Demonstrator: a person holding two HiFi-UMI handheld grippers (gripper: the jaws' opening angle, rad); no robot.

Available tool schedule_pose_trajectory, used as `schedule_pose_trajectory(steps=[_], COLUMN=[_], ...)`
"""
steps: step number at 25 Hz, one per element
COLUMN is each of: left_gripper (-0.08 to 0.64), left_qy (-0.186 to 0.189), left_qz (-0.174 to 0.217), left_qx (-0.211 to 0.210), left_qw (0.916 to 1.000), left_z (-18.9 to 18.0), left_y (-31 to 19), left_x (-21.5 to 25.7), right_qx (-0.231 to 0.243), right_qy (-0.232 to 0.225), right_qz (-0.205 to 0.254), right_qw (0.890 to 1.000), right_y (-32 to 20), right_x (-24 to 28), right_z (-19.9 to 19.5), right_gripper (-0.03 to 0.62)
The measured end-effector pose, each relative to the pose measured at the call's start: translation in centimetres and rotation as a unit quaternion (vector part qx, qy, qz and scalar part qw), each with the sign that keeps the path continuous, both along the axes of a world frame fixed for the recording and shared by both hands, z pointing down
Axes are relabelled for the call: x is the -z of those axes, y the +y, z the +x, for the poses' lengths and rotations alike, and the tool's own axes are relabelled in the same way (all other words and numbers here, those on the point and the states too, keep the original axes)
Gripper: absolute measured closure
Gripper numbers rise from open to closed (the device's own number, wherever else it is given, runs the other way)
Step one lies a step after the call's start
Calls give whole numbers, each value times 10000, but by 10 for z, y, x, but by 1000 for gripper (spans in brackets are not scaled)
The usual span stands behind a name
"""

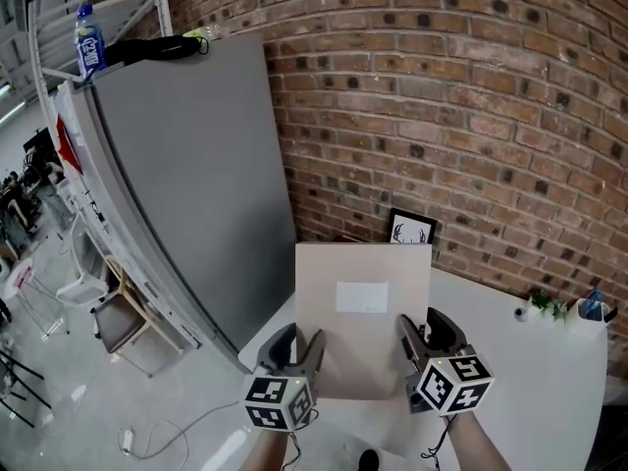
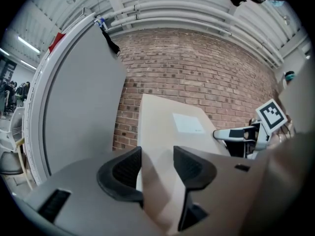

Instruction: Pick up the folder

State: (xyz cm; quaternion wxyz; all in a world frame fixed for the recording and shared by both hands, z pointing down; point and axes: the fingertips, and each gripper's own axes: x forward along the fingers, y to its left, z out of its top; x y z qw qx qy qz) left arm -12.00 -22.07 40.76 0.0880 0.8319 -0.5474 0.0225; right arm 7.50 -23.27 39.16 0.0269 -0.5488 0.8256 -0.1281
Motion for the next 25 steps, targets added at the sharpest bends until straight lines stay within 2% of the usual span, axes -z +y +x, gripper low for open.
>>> schedule_pose_trajectory(steps=[8,25], left_gripper=[356,356], left_qy=[-39,-88], left_qz=[354,704], left_qx=[25,-15], left_qw=[9994,9975], left_z=[-4,4], left_y=[0,4], left_x=[28,54], right_qx=[7,-38], right_qy=[-4,24], right_qz=[372,704], right_qw=[9993,9975], right_y=[3,10], right_x=[32,59], right_z=[-4,5], right_gripper=[367,373])
